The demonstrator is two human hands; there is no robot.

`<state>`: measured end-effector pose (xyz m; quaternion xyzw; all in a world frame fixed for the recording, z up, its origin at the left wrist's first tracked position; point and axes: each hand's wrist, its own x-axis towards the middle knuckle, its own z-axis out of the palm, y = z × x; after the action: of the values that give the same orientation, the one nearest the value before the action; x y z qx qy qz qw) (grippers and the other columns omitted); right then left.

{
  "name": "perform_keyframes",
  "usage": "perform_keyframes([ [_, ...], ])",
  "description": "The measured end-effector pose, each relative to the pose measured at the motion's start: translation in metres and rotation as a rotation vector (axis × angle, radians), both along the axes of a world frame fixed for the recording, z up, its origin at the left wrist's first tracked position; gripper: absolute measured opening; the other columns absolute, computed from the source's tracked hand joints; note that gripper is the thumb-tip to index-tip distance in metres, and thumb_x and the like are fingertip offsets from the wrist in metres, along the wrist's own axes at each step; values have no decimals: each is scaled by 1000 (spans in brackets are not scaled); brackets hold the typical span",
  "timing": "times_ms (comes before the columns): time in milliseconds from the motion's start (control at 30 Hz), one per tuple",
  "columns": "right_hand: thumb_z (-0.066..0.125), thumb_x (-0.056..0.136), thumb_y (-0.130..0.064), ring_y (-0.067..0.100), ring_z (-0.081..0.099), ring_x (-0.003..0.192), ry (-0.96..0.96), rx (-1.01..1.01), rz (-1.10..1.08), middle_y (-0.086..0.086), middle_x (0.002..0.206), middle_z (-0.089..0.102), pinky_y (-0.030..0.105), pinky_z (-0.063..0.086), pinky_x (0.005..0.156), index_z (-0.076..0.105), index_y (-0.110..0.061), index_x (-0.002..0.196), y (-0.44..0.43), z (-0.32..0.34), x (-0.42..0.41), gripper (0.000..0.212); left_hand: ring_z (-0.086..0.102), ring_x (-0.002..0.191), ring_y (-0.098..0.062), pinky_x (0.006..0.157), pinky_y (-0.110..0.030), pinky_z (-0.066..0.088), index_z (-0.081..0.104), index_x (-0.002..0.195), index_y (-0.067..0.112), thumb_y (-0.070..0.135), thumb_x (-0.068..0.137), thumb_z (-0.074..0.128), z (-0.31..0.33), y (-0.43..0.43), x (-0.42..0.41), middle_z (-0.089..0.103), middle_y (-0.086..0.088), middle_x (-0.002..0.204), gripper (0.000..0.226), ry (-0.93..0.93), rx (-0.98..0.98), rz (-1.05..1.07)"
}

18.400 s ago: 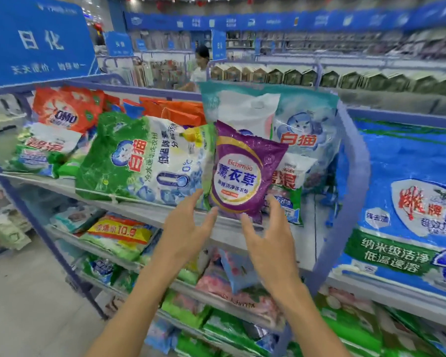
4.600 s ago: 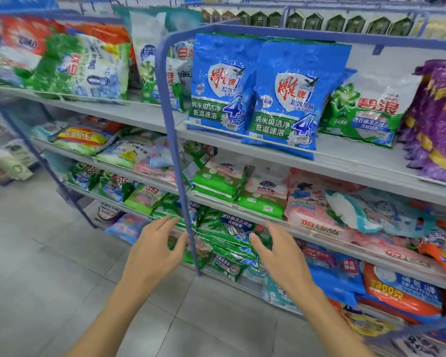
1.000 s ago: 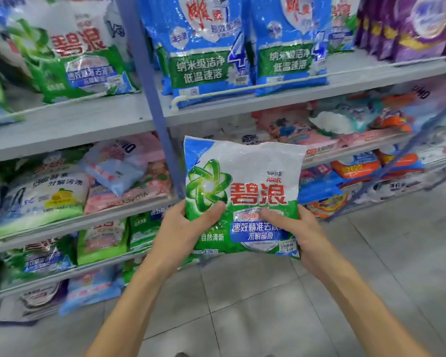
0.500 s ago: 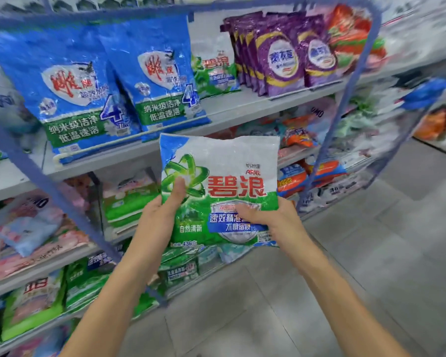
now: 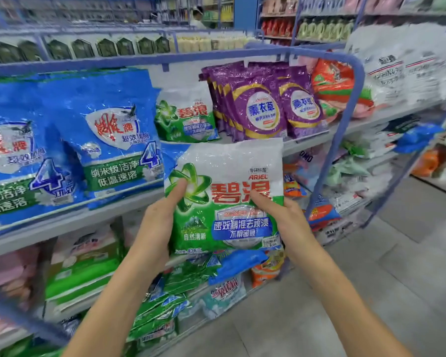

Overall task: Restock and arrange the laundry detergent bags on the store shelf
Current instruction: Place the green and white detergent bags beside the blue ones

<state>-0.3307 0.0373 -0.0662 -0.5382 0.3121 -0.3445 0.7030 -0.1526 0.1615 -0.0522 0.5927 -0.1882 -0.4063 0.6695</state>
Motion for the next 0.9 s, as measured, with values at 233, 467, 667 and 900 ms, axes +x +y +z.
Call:
perform_keyframes([
  [233,79,79,-29,27,77,96,20,-5,60,8,101,80,47,55,100,83,-16,89,-80,14,39,17,77,92,-32,94,-52,56,83,86,24,50,94,62,14,-67,22,79,-11,101,34,21,-31,61],
  [467,77,88,-32,25,78,89,30,-72,134,6,98,81,35,62,81,76,-10,108,-162,39,114,29,66,121,-24,102,-52,50,60,135,27,69,74,77,24,-131,80,67,1,136,75,-116,-73,365],
  [667,75,91,-34,16,78,75,68,-123,211,1,85,81,24,58,61,75,-14,93,-220,48,193,21,53,126,-14,106,-35,41,54,143,16,47,94,67,38,-197,121,55,8,142,60,-201,-102,693],
  [900,60,103,-36,11,77,76,95,-111,178,-2,92,80,23,59,58,71,-19,102,-254,26,252,20,56,74,-16,72,-32,46,60,74,17,32,98,61,26,-244,159,62,1,79,28,-239,-39,921],
])
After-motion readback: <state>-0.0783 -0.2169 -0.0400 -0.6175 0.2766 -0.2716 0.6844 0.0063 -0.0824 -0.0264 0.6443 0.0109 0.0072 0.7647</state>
